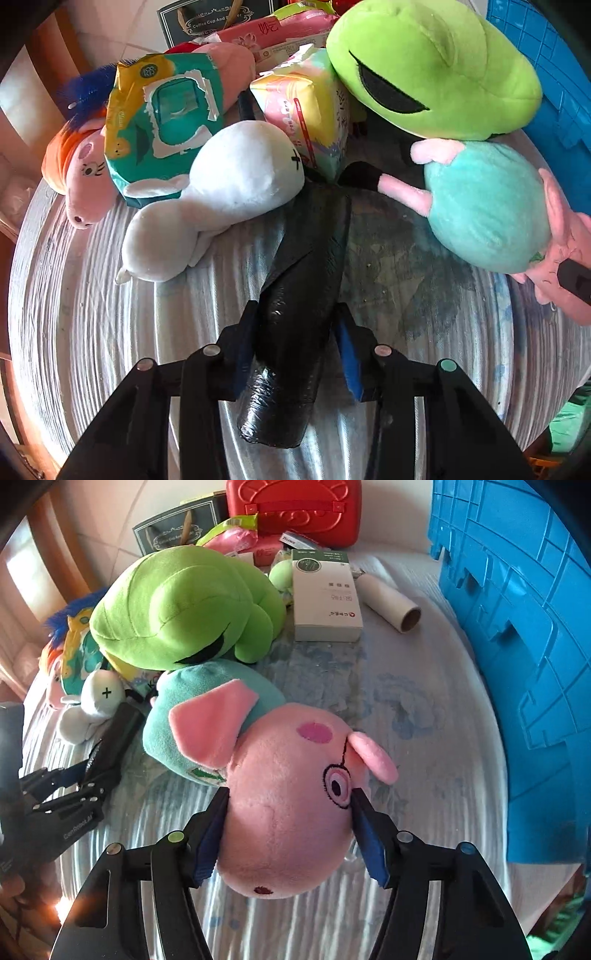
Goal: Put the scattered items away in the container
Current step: 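Grasp the black umbrella with the left tool while the right tool grasps the pink pig plush, then carry the umbrella and pig plush into the blue crate and open both tools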
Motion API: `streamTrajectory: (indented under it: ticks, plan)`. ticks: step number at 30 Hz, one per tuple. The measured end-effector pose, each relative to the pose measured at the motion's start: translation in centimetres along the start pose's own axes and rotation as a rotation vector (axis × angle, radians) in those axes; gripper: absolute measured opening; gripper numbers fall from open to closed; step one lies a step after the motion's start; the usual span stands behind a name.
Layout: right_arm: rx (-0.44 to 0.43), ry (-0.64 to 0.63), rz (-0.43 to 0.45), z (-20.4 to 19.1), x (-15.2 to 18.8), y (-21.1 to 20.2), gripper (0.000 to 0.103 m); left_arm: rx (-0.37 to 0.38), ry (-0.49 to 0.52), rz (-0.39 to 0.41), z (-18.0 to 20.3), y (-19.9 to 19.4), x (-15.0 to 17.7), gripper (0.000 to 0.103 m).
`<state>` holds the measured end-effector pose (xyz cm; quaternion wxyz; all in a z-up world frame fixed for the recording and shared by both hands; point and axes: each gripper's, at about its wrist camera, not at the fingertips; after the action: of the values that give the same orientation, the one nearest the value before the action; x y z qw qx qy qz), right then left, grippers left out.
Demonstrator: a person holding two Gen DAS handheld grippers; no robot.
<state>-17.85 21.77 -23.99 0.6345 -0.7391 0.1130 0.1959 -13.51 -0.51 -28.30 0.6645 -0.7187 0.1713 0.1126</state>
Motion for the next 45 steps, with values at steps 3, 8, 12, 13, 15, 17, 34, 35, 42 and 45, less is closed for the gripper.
streamTrajectory:
  ticks: [3,8,12,13,15,17,34,35,42,45]
  plan:
    - [-0.003,0.021,0.002,0.8,-0.2,0.4,0.084,-0.012,0.0,-0.001,0.1,0.2,-0.2,0.04]
    - [-0.015,0.047,0.021,0.9,0.0,0.9,0.067,-0.008,-0.002,0.023,0.2,-0.4,-0.2,0.036]
    - [-0.029,0.036,0.084,0.6,-0.3,-1.6,0.062,0.002,-0.002,0.066,0.4,-2.9,0.3,0.035]
    - [-0.033,0.033,0.102,0.5,-0.4,-2.5,0.062,0.008,-0.004,0.085,0.4,-3.8,0.3,0.035]
    - [-0.041,0.03,0.144,0.5,-0.8,-4.4,0.061,0.013,-0.005,0.132,0.4,-5.8,0.3,0.035]
    - [-0.044,0.019,0.188,0.3,-1.4,-6.4,0.06,0.02,-0.006,0.179,0.3,-8.0,0.0,0.035]
    - [0.009,-0.035,0.468,-3.3,-6.2,-19.2,0.058,0.061,0.024,0.503,0.1,-20.5,-6.1,0.035]
    - [0.017,-0.031,0.488,-3.5,-6.7,-20.1,0.058,0.068,0.031,0.521,0.1,-21.2,-6.4,0.035]
    - [0.083,0.018,0.642,-2.2,-9.5,-26.7,0.057,0.1,0.109,0.646,2.5,-25.9,-9.6,0.035]
    - [0.114,0.05,0.703,0.5,-10.5,-29.7,0.057,0.119,0.146,0.679,5.5,-27.3,-11.5,0.035]
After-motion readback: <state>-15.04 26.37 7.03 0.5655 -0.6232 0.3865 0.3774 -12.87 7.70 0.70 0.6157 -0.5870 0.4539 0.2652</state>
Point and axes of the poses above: each gripper's, at about its wrist camera, not at the fingertips, and y roughly the way its jaws point, z to its right, x to its underside, and after that the axes turned 7 degrees about y, right-handed
